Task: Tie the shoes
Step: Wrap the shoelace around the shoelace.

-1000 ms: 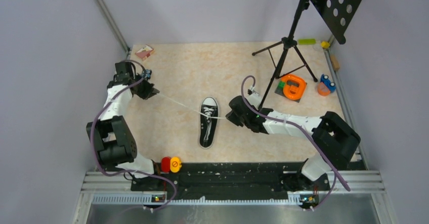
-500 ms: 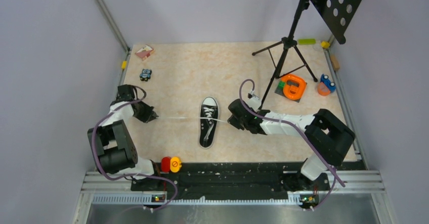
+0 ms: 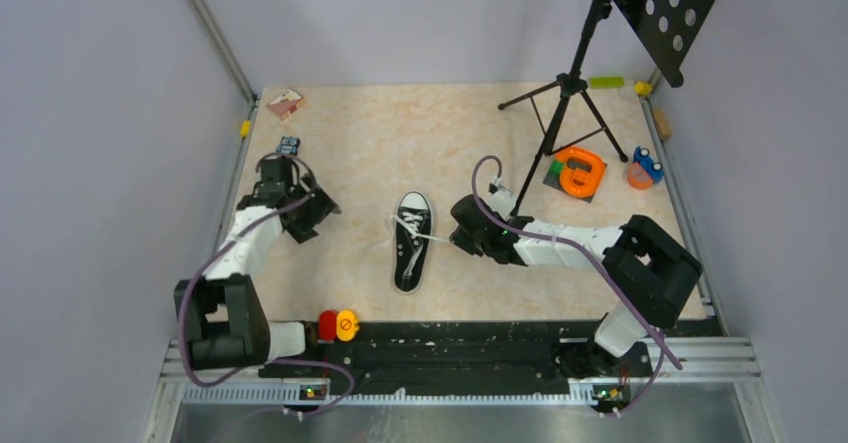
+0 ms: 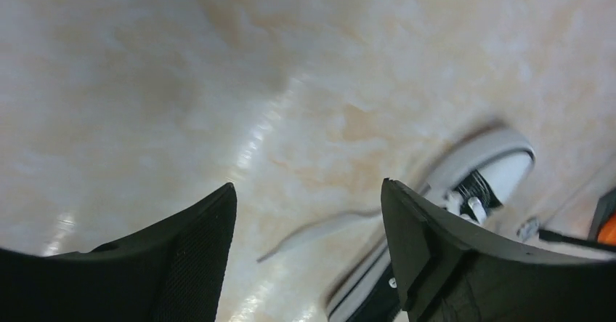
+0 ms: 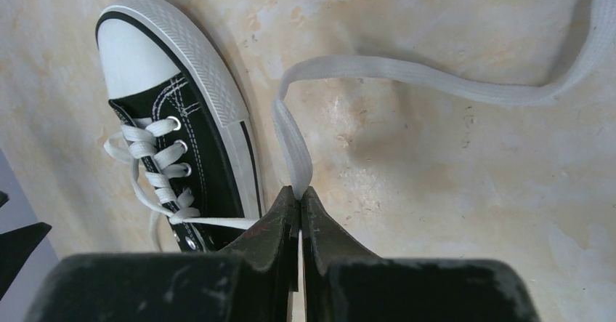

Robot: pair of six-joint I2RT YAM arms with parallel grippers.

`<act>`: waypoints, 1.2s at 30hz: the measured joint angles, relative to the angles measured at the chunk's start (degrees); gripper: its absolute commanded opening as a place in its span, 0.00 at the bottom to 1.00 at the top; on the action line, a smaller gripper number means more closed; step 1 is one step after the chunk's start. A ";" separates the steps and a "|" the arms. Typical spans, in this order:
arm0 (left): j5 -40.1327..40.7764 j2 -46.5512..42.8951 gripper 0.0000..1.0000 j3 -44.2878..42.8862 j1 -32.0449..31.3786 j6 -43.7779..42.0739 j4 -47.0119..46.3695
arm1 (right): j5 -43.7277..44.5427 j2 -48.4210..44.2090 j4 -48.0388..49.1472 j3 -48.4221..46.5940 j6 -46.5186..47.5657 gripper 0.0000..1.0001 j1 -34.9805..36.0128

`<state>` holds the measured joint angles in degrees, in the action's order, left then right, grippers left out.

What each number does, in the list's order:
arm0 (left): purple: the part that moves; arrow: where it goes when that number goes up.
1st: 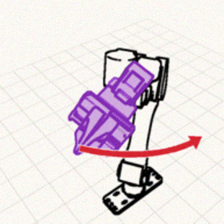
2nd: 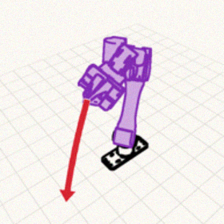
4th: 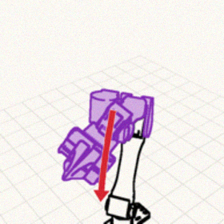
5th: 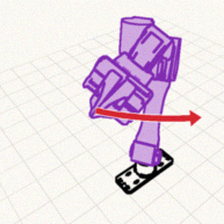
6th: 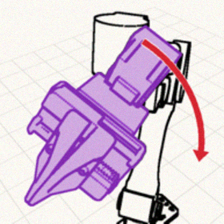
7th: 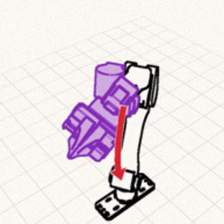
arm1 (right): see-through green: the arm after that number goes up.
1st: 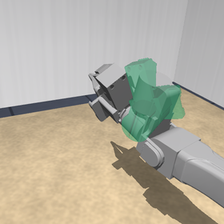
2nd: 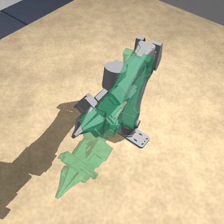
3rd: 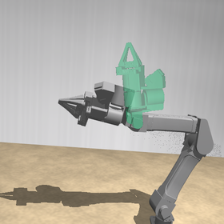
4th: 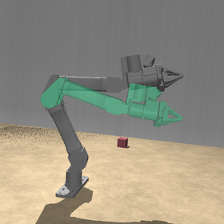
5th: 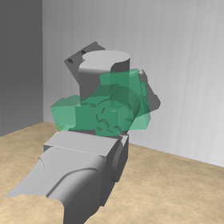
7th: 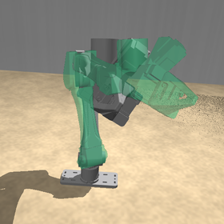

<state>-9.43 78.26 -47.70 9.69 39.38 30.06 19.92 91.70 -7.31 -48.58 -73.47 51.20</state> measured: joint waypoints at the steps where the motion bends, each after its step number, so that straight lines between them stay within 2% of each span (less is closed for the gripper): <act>1: 1.29 -2.32 0.76 0.00 -3.56 0.46 0.33 | 0.00 0.00 -0.11 -0.15 0.02 0.00 0.00; 4: 2.73 -7.91 0.75 -0.20 -14.10 2.73 0.17 | 0.04 0.00 -0.13 -0.72 0.31 0.00 0.00; 6: 1.51 -9.42 0.74 -0.37 -18.60 4.46 -0.35 | 0.15 0.00 -0.31 -1.07 0.52 0.00 0.00; 11: -3.15 -4.66 0.70 -0.42 -22.82 10.51 -3.13 | 0.37 0.00 -0.42 -1.46 1.16 0.00 0.00; 16: -4.11 1.09 0.58 -1.09 -27.47 15.61 -4.35 | 0.42 0.00 -0.48 -1.46 1.49 0.00 0.00; 19: -3.82 2.64 0.54 -2.78 -30.69 18.51 -5.22 | 0.44 0.00 -0.48 -1.46 1.49 0.00 0.00; 25: -2.67 4.98 0.51 -5.33 -33.77 21.55 -7.15 | 0.42 0.00 -0.48 -1.46 1.49 0.00 0.00; 33: -0.04 6.75 0.49 -5.40 -33.92 23.37 -7.39 | 0.44 0.00 -0.48 -1.46 1.46 0.00 0.00; 36: 0.59 6.75 0.45 -5.20 -33.92 23.63 -7.41 | 0.42 0.00 -0.46 -1.46 1.46 0.00 0.00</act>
<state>-8.84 85.01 -52.90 -24.23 63.00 22.65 20.34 91.70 -7.77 -50.04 -72.01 51.20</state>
